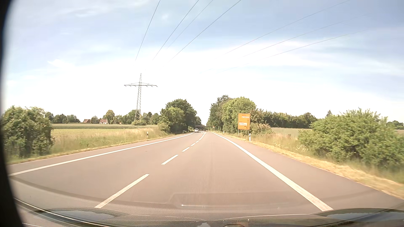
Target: Follow the waypoints while adhering to traffic rules and regulations
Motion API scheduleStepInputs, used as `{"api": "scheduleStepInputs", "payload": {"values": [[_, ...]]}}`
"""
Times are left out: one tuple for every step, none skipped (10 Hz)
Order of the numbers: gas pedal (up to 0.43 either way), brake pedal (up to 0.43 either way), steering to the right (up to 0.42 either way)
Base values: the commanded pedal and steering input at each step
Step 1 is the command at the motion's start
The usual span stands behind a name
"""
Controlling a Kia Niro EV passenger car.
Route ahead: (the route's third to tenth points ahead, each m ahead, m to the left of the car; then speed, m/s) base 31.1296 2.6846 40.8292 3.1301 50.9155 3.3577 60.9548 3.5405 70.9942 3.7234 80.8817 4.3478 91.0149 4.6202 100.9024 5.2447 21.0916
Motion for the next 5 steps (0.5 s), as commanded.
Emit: {"api": "scheduleStepInputs", "payload": {"values": [[0.0, 0.0, 0.002], [0.0, 0.0, 0.002], [0.0, 0.0, 0.002], [0.0, 0.0, 0.002], [0.0, 0.0, 0.001]]}}
